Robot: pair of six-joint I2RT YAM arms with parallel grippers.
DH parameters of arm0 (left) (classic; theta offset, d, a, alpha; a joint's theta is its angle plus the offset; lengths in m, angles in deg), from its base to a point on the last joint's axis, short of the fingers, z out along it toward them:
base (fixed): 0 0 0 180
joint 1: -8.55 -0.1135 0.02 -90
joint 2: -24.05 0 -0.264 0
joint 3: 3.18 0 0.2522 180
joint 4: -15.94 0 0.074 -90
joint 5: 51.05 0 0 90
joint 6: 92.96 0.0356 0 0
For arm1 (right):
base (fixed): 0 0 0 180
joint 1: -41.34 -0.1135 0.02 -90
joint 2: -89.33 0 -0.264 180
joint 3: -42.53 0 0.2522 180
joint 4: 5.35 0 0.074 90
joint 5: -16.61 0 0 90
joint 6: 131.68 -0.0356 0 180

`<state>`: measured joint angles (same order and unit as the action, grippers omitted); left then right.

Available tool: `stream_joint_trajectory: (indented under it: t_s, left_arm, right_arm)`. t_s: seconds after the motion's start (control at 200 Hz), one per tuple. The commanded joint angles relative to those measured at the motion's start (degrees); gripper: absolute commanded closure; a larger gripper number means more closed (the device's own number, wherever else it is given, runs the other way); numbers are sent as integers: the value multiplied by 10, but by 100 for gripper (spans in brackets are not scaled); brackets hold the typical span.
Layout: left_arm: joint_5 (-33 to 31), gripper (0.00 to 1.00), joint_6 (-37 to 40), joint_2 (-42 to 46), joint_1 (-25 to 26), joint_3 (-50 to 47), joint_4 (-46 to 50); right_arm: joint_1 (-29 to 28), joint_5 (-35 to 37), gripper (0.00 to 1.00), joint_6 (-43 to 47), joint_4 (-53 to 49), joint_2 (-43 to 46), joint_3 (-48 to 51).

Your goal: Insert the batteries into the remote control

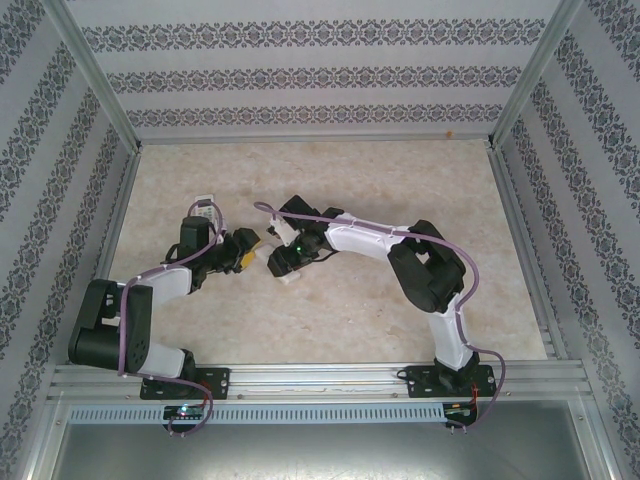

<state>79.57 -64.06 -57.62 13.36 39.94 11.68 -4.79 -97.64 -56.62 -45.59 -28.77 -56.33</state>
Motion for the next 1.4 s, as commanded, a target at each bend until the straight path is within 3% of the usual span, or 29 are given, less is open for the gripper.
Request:
stream_joint_trajectory:
  t_s: [0.0, 0.135, 0.245, 0.375, 0.505, 0.784, 0.874, 0.929, 1.049, 1.189, 1.394]
  left_arm:
    - [33, 44, -9, 4, -2, -5, -12]
    - [30, 43, 7, 8, -6, 0, 23]
    - [8, 36, 16, 19, -11, -5, 46]
    - [22, 37, 13, 22, -12, -1, 32]
    - [50, 50, -4, 14, -12, 2, -6]
    - [44, 83, -18, 1, -12, -2, -19]
    - [38, 90, 1, -2, -11, 14, 29]
    - [25, 93, 38, 4, -10, 39, 104]
    - [-86, 95, 136, 38, 8, 118, 331]
    - [-260, 95, 215, 50, 35, 237, 542]
    - [-556, 100, 283, -126, 126, 522, 820]
  right_arm:
    - [-8, -39, 49, 8, 65, 40, -13]
    - [1, -3, 49, 7, 56, 44, -18]
    - [8, 9, 49, 7, 61, 55, -11]
    - [8, 5, 49, 6, 66, 58, -7]
    - [0, -23, 49, -2, 73, 50, -15]
    - [-12, -61, 48, -18, 77, 34, -25]
    - [-13, -66, 44, -23, 78, 41, -27]
    - [-12, -48, 36, -23, 81, 55, -22]
    - [2, -32, 20, -23, 86, 97, -9]
    - [44, -50, 16, -36, 92, 152, 25]
    - [100, -18, 16, -37, 87, 213, 92]
